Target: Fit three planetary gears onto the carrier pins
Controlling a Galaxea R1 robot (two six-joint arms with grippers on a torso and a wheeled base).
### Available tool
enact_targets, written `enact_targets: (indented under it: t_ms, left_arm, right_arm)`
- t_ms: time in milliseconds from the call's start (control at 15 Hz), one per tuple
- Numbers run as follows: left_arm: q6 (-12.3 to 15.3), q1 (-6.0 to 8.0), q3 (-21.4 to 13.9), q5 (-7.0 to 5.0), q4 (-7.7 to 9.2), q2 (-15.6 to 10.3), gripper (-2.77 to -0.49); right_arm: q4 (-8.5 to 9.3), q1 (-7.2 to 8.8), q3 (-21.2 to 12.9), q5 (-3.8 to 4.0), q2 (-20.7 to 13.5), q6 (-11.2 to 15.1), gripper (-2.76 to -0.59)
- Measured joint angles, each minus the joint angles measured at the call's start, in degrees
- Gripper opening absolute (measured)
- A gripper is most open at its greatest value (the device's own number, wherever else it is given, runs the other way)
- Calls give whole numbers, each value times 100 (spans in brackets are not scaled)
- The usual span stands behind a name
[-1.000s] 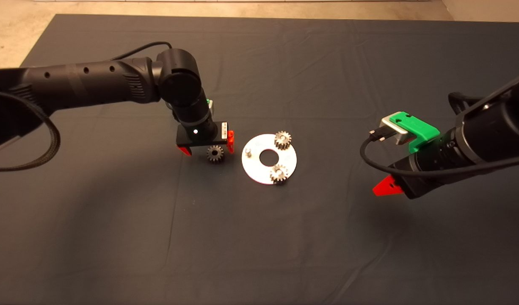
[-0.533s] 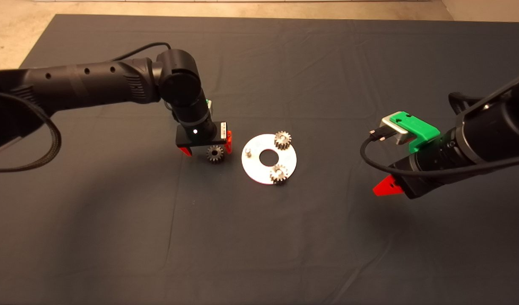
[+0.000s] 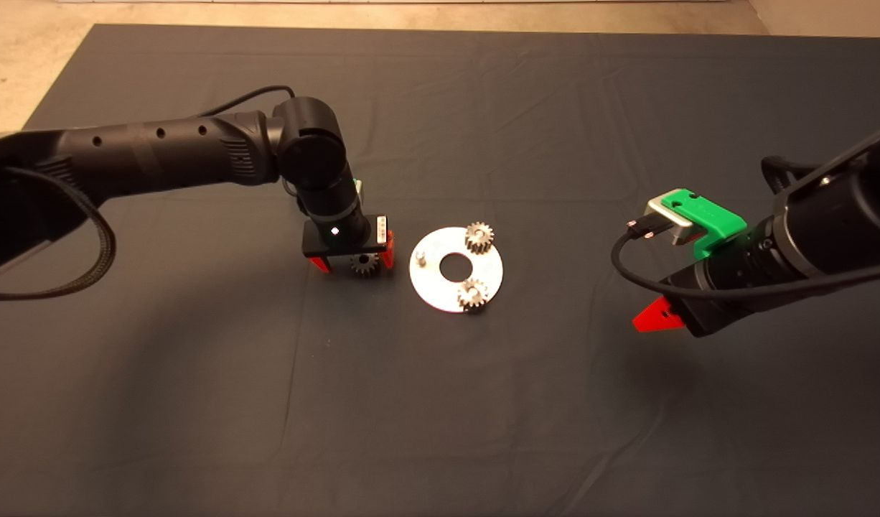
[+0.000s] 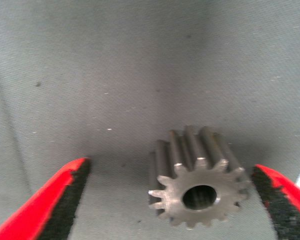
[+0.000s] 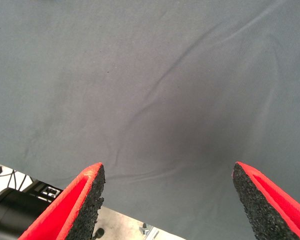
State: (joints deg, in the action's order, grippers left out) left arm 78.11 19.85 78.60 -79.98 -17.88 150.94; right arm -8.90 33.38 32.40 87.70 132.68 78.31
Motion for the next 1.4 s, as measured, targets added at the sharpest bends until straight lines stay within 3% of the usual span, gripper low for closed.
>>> enact_targets:
  t_ms: [200, 533, 1400]
  left_arm:
    - [-24, 0, 0, 2, 0, -1, -104]
    - [-44, 0, -24, 2, 0, -1, -133]
    - [-73, 0, -146, 5, 0, 0, -175]
  right_arm:
    - [-2, 0, 0, 0, 0, 0, -147]
    - [0, -1, 0, 1, 0, 0, -147]
    - [0, 0, 0, 1, 0, 0, -147]
